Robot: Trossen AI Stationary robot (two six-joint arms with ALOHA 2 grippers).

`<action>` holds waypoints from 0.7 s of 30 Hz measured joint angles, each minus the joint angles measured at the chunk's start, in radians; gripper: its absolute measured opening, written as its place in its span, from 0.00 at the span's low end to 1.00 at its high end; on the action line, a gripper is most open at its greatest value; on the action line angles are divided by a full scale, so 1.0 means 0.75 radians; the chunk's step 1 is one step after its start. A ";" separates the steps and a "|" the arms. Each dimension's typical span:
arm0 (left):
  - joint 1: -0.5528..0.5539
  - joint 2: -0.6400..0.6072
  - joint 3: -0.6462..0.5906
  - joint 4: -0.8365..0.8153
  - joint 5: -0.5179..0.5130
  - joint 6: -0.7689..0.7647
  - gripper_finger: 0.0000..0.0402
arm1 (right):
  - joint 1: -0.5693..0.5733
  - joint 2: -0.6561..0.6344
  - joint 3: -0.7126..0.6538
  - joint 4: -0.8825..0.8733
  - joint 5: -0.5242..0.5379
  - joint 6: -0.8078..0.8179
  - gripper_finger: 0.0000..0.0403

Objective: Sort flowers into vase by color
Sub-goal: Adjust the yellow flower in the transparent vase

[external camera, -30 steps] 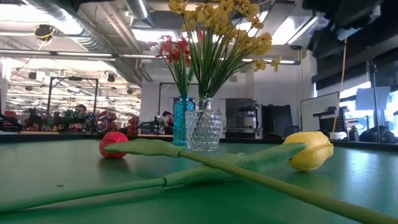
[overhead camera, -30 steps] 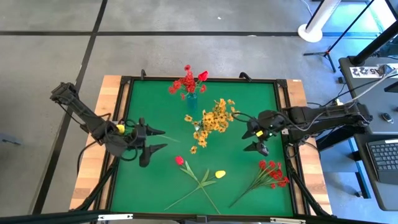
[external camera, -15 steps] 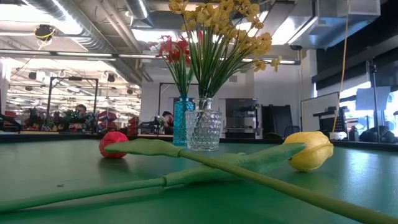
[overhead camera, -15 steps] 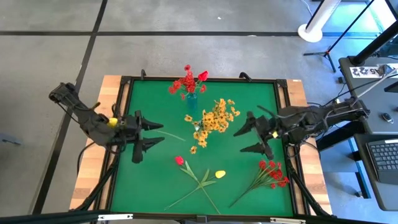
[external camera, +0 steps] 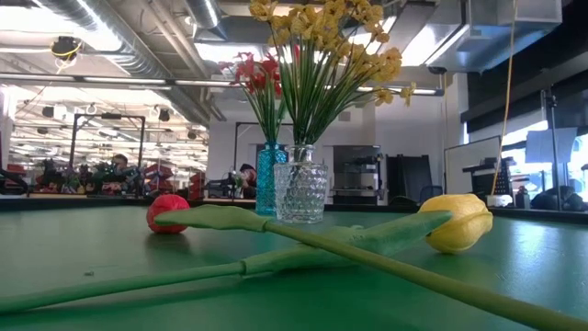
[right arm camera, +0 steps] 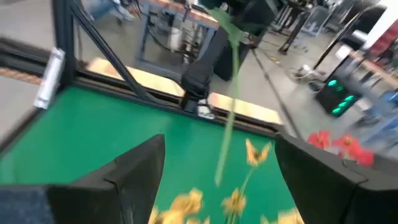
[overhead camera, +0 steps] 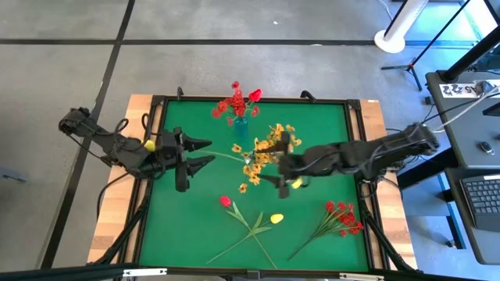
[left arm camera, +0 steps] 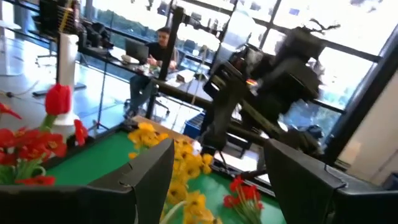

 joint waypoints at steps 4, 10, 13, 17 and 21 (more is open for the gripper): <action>0.025 0.020 0.000 0.052 0.009 0.035 0.61 | 0.000 0.147 0.118 0.003 0.084 -0.129 0.75; 0.042 0.035 0.000 0.064 0.054 0.039 0.61 | 0.000 0.269 0.224 0.032 0.149 -0.201 0.75; 0.044 0.044 0.000 0.090 0.055 0.056 0.61 | 0.001 0.290 0.247 0.059 0.148 -0.189 0.75; 0.049 0.085 0.000 0.184 0.067 0.112 0.61 | 0.000 0.297 0.248 0.078 0.144 -0.113 0.75; 0.066 0.145 0.000 0.284 0.080 0.182 0.61 | 0.000 0.297 0.248 0.074 0.137 -0.077 0.75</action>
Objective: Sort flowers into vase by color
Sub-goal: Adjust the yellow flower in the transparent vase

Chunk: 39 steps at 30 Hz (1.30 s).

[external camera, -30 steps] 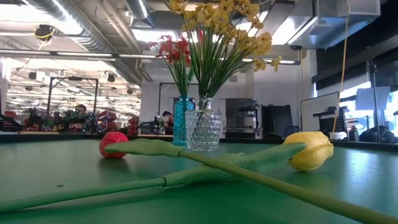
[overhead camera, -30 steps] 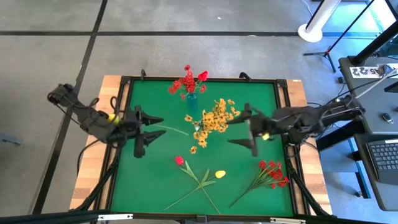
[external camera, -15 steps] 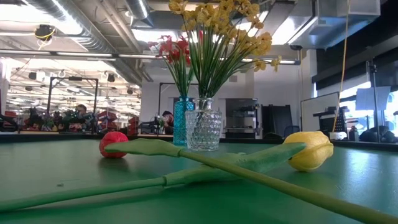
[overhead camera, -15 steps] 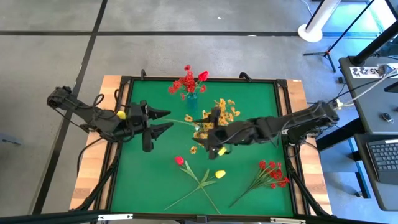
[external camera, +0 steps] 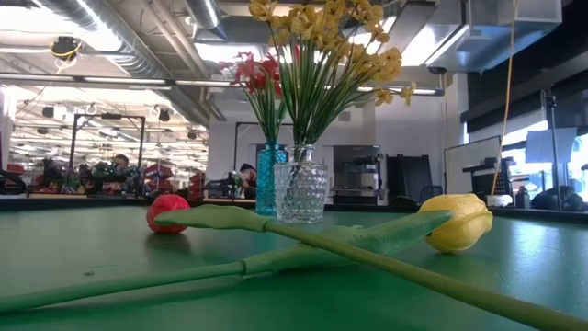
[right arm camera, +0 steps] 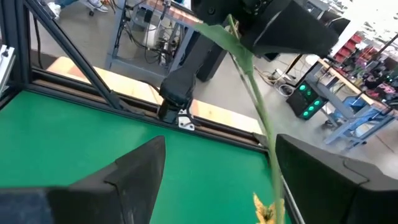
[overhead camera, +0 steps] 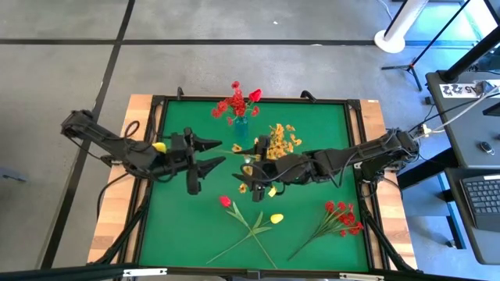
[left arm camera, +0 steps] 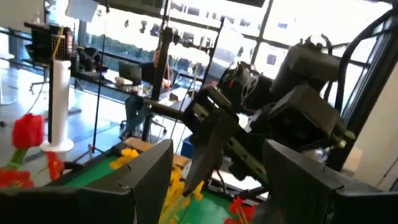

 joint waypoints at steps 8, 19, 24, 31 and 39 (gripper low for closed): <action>0.022 0.066 0.000 0.050 0.064 0.015 0.61 | 0.000 0.000 -0.001 -0.062 0.034 0.024 0.69; 0.000 0.065 0.000 0.062 0.116 0.014 0.61 | -0.001 0.000 -0.001 -0.081 0.061 0.025 0.28; -0.026 0.065 0.000 0.082 0.130 0.015 0.61 | -0.001 0.000 -0.001 -0.105 0.104 0.025 0.16; -0.047 0.065 0.000 0.083 0.131 0.025 0.61 | -0.001 0.000 -0.001 -0.133 0.118 0.022 0.06; -0.047 0.065 -0.001 0.101 0.133 0.042 0.61 | -0.001 -0.001 -0.001 -0.182 0.119 0.022 0.01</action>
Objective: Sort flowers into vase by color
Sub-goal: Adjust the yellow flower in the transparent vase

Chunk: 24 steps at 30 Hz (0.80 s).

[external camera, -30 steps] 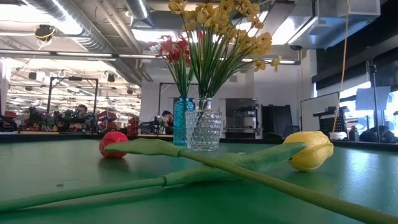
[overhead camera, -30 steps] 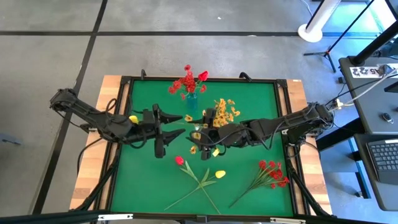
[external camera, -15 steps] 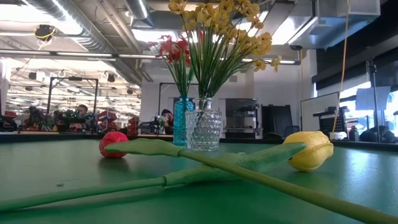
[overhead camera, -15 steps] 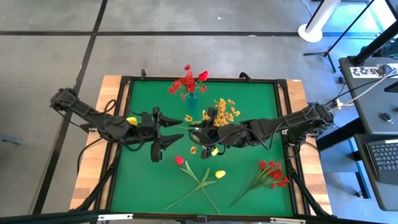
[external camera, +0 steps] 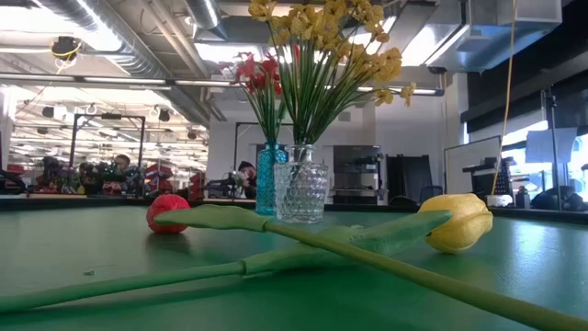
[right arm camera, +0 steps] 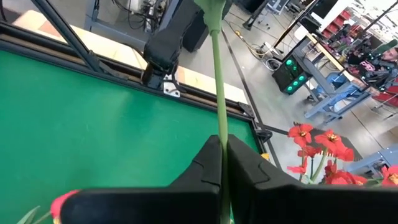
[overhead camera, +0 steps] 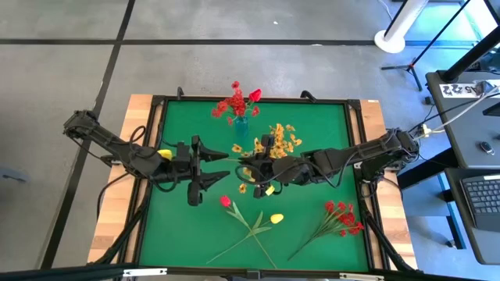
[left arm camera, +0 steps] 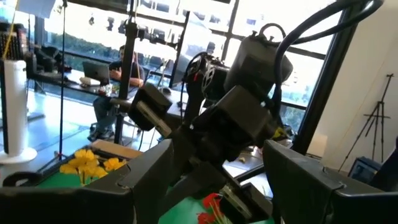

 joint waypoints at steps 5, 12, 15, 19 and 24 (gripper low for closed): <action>-0.011 0.000 -0.001 0.072 0.060 0.071 0.61 | 0.000 -0.001 0.000 -0.019 0.028 0.030 0.01; -0.096 -0.008 0.016 0.071 0.035 0.141 0.61 | 0.002 -0.021 0.001 -0.063 0.090 0.060 0.00; -0.156 -0.031 0.017 0.066 -0.046 0.189 0.61 | 0.002 -0.041 0.002 -0.080 0.095 0.076 0.00; -0.253 -0.089 0.026 0.044 -0.224 0.245 0.61 | 0.000 -0.077 -0.004 -0.150 0.134 0.106 0.00; -0.372 -0.117 0.024 0.019 -0.438 0.305 0.61 | 0.000 -0.120 -0.002 -0.227 0.192 0.148 0.00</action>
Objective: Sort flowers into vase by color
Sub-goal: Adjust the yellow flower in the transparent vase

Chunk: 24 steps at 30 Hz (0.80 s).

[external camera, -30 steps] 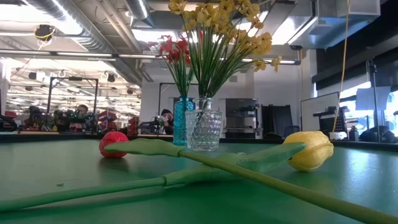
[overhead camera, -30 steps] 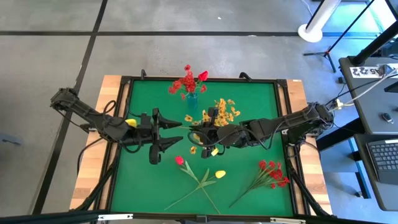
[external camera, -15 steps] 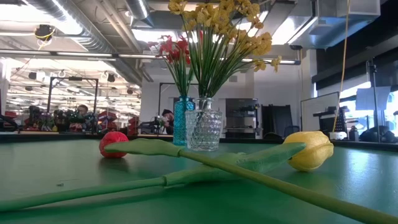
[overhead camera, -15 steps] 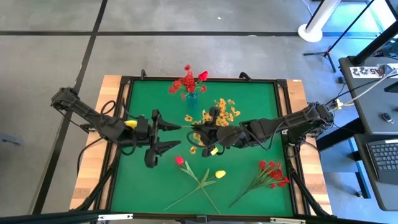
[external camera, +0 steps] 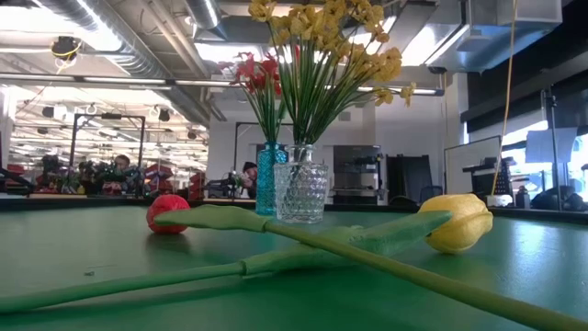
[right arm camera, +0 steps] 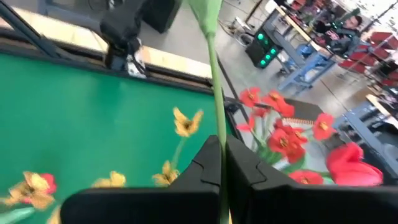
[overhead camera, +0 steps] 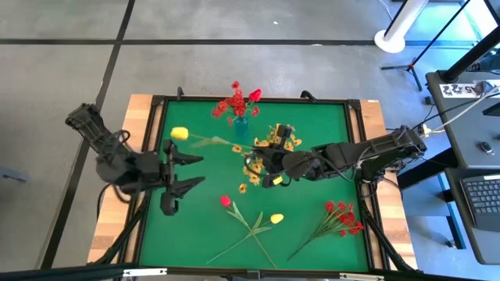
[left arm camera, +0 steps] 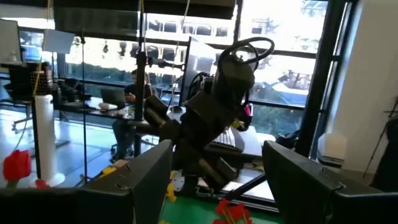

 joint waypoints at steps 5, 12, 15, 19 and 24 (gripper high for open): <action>-0.124 0.000 0.000 -0.023 -0.199 0.055 0.61 | 0.001 -0.046 -0.001 -0.029 0.001 0.026 0.00; -0.349 0.000 -0.025 -0.023 -0.371 0.133 0.61 | 0.002 -0.174 -0.003 -0.145 -0.076 0.131 0.00; -0.379 0.000 -0.088 -0.023 -0.414 0.124 0.61 | 0.002 -0.241 -0.058 -0.079 -0.149 0.141 0.00; -0.351 0.001 -0.198 -0.011 -0.402 0.060 0.61 | 0.001 -0.318 -0.192 0.044 -0.224 0.152 0.00; -0.223 0.001 -0.366 0.119 -0.128 0.093 0.61 | -0.001 -0.421 -0.380 0.245 -0.304 0.163 0.00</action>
